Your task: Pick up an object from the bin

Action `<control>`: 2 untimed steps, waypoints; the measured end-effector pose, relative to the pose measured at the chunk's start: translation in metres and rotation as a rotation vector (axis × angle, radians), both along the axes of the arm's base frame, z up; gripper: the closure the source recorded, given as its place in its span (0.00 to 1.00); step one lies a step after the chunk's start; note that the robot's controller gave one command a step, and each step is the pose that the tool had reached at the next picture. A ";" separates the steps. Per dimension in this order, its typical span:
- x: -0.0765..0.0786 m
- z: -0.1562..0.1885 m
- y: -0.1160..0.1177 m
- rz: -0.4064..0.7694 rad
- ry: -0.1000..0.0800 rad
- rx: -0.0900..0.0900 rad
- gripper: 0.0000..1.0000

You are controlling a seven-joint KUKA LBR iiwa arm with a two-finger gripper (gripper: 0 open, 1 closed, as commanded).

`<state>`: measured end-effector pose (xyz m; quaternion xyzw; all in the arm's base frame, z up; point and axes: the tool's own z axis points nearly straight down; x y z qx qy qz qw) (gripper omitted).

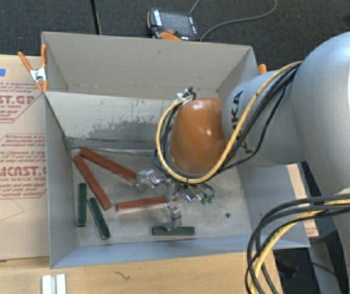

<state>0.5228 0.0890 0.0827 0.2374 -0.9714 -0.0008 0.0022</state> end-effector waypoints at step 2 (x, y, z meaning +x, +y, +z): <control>-0.018 0.048 0.016 0.254 -0.008 0.002 1.00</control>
Offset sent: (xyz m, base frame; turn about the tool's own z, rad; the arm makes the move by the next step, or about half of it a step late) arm 0.0000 0.0000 0.0000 0.0000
